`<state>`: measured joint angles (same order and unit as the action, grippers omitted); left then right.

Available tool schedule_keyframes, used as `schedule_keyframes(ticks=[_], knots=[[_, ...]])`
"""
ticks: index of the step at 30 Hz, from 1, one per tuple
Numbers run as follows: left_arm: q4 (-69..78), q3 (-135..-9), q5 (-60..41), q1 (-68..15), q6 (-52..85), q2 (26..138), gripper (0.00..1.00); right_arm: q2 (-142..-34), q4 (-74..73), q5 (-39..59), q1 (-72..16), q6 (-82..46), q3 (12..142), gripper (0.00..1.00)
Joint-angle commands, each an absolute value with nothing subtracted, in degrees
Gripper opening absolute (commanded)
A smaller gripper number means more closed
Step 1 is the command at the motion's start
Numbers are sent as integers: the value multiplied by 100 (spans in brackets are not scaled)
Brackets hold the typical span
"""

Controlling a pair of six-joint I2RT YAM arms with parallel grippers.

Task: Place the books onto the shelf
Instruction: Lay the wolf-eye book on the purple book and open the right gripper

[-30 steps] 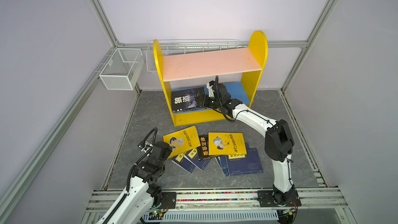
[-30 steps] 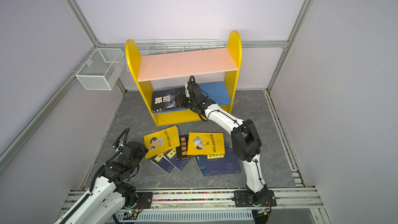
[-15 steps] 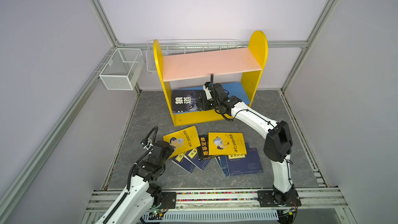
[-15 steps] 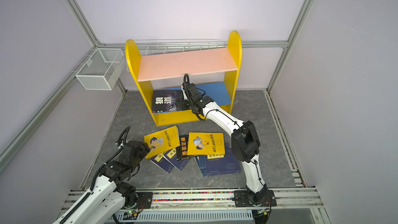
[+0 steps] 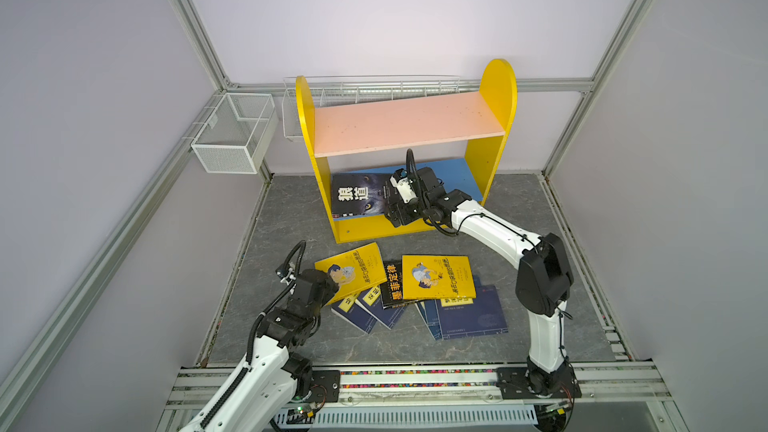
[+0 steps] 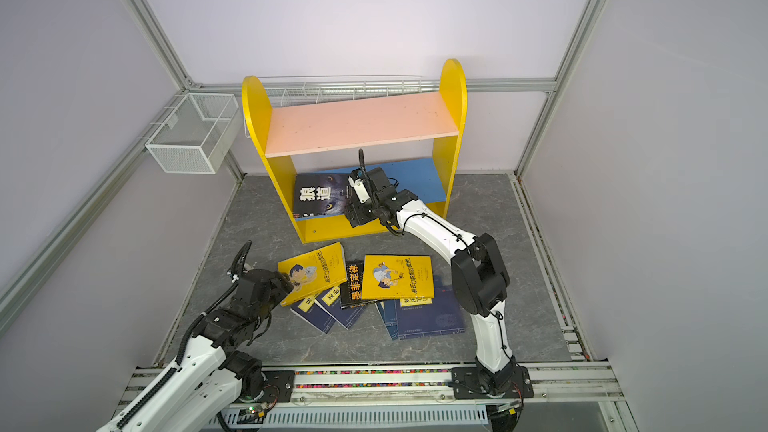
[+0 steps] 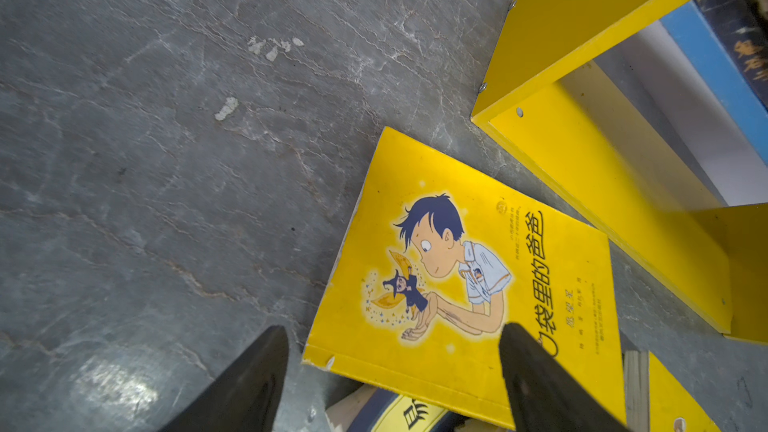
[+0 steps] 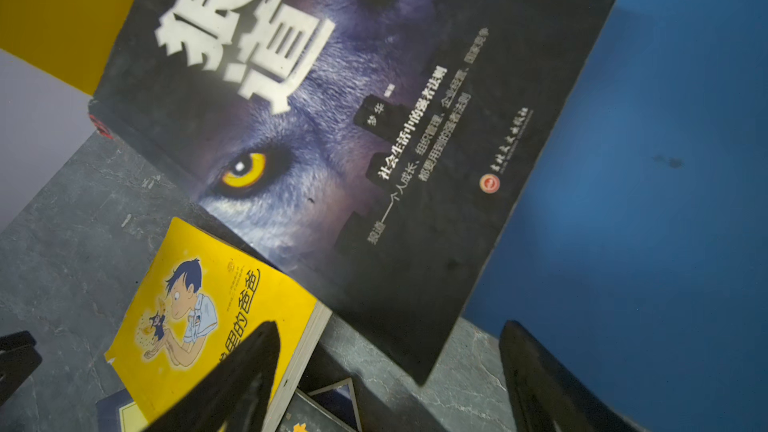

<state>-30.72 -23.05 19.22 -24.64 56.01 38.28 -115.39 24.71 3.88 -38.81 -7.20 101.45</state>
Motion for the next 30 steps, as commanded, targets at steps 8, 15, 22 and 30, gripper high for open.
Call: schedule_keyframes(ticks=[8, 15, 22, 30], knots=[[-3125, -2479, 1985, -2426, 5606, 3769, 81, -11771, 2689, 625, -3866, -249, 10409, 81], [-3151, -2470, 2007, -2426, 5636, 3770, 80, -11905, 2768, 536, -3892, -123, 10468, 80], [-3147, -2474, 2004, -2426, 5641, 3788, 80, -12003, 2752, 322, -3886, -68, 10524, 77], [-3105, -2472, 1988, -2428, 5628, 3857, 79, -12216, 2736, 558, -3891, -46, 10837, 75]])
